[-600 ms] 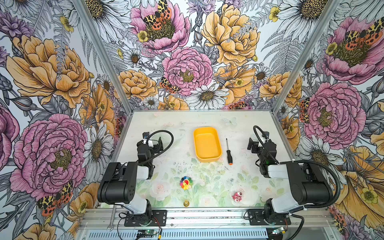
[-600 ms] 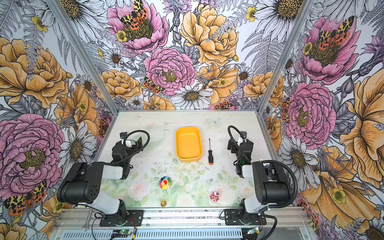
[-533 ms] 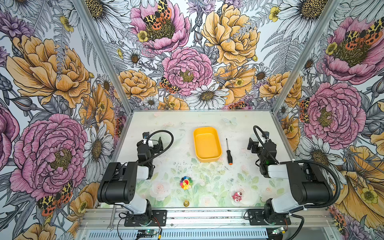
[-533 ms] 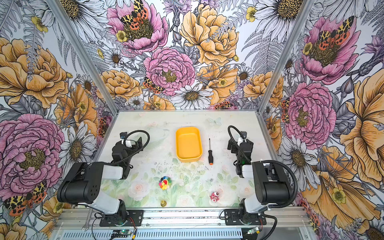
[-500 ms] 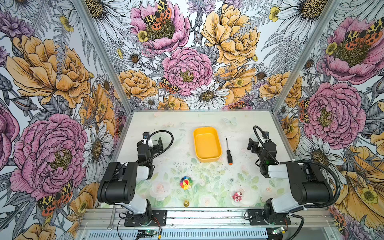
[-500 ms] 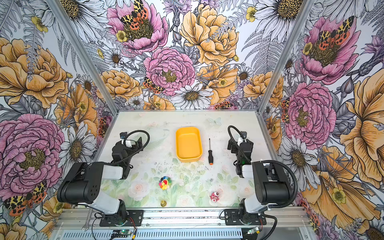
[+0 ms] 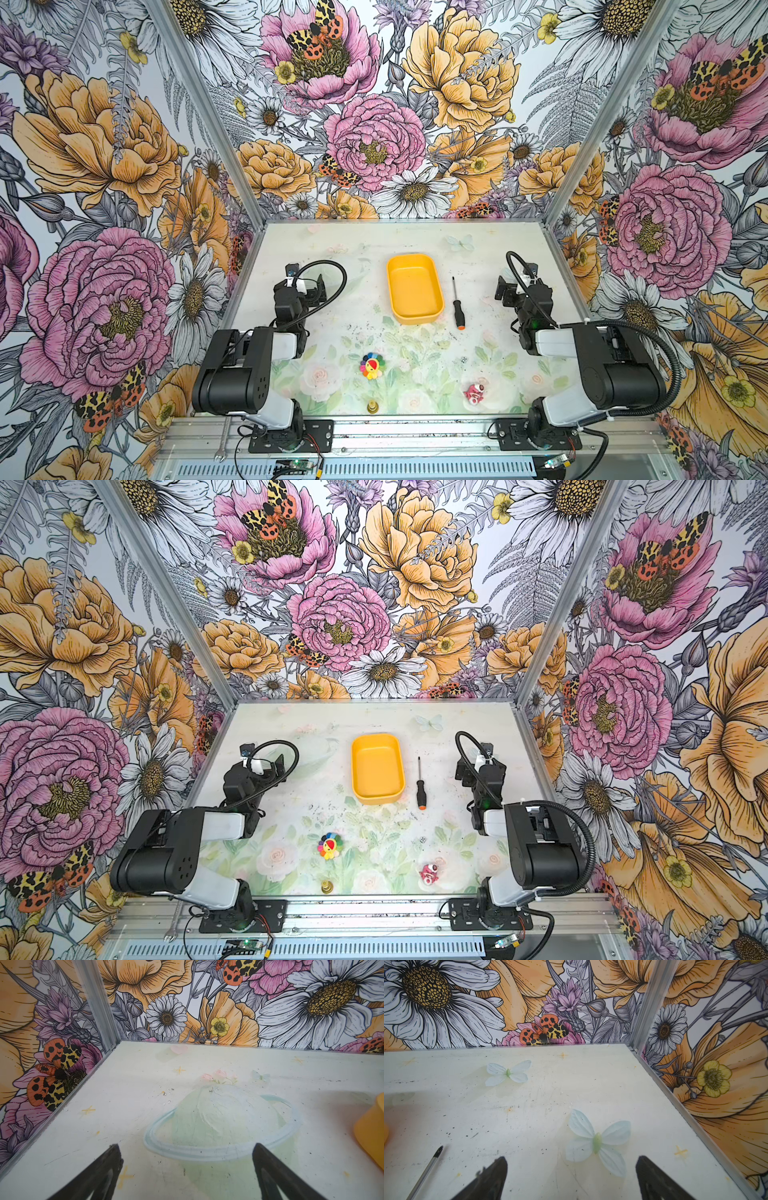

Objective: Put the screwdriver in the bin

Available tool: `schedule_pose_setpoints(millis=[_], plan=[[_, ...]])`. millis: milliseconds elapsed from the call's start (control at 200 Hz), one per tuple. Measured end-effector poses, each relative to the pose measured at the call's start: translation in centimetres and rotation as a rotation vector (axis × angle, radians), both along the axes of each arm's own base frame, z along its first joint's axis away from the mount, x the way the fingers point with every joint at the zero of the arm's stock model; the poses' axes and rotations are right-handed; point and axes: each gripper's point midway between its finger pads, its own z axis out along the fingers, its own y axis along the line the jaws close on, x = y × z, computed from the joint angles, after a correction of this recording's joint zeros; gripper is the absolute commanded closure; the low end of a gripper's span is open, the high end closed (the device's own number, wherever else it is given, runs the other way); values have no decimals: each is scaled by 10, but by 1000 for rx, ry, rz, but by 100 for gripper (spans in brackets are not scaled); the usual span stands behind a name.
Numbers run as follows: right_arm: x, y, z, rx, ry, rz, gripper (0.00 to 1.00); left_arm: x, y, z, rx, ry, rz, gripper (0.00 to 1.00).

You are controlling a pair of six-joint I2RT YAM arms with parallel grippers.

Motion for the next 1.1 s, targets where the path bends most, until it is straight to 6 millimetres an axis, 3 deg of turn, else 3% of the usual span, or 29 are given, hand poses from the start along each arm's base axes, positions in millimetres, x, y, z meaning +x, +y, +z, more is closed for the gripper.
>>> schedule_pose_setpoints(millis=[100,185,275,390,480,566,776,961,1101], plan=[[-3,3,12,-9,13,-2,3,4,-11,33,3,-27,-27,1],[-3,9,42,-12,-19,7,4,5,-23,67,-4,-64,-67,1],[-5,20,80,0,-51,30,5,2,-37,90,-28,-79,-106,1],[-10,41,119,78,-51,81,6,-6,-58,96,-82,-54,-166,1],[-14,61,129,165,-7,142,9,-13,-75,88,-133,-9,-208,1],[-22,83,114,247,83,206,10,-17,-89,78,-202,41,-236,1],[-47,134,42,340,382,278,14,-22,-104,56,-313,137,-259,1],[-61,144,-1,349,547,255,21,-26,-108,30,-353,236,-254,1],[-71,152,-26,336,641,254,25,-29,-110,25,-372,264,-259,1]])
